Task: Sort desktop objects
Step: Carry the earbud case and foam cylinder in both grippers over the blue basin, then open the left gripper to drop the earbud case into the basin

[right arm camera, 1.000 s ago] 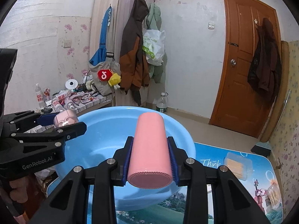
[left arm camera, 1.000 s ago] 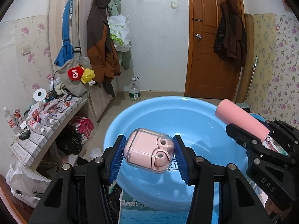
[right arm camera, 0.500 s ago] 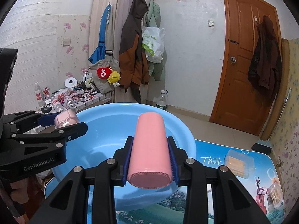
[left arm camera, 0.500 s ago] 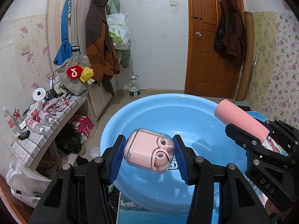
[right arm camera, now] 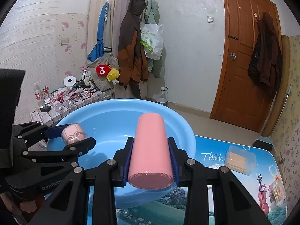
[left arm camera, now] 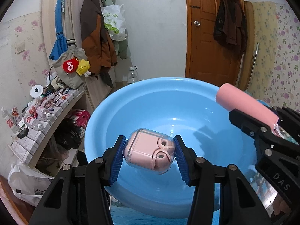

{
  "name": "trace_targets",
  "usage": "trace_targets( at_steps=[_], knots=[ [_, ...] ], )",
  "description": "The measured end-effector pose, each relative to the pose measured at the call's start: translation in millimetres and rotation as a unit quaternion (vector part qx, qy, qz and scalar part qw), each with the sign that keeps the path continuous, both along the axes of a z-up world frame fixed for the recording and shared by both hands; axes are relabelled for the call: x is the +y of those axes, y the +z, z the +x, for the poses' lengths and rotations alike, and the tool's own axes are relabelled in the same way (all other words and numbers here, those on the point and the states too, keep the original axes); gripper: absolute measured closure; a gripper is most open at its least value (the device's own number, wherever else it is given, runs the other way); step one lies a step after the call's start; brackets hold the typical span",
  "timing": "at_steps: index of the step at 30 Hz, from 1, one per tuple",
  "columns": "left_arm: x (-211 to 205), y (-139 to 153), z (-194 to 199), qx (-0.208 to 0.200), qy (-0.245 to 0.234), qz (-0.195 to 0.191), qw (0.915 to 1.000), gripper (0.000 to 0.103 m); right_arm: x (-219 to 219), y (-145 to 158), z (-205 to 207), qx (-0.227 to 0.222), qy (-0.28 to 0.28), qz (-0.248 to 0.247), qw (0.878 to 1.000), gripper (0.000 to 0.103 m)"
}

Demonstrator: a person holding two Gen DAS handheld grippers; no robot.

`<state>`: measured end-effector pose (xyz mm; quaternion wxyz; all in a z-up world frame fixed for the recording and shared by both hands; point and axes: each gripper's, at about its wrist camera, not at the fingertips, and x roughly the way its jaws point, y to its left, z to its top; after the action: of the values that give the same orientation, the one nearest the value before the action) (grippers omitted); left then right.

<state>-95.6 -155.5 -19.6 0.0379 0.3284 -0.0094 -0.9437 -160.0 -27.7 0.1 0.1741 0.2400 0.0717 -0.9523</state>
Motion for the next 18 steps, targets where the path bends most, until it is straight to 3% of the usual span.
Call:
trace_targets(
  at_steps=[10, 14, 18],
  knots=[
    [7, -2, 0, -0.005, -0.008, -0.011, 0.9999, 0.051, 1, -1, 0, -0.004, -0.003, 0.000, 1.000, 0.067],
    [9, 5, 3, 0.008, -0.008, -0.022, 0.9997, 0.036, 1, -1, 1, -0.004, -0.003, -0.001, 1.000, 0.067],
    [11, 11, 6, 0.016, -0.006, -0.033, 0.9993, 0.030, 2, -1, 3, -0.007, -0.003, 0.001, 1.000, 0.067]
  ],
)
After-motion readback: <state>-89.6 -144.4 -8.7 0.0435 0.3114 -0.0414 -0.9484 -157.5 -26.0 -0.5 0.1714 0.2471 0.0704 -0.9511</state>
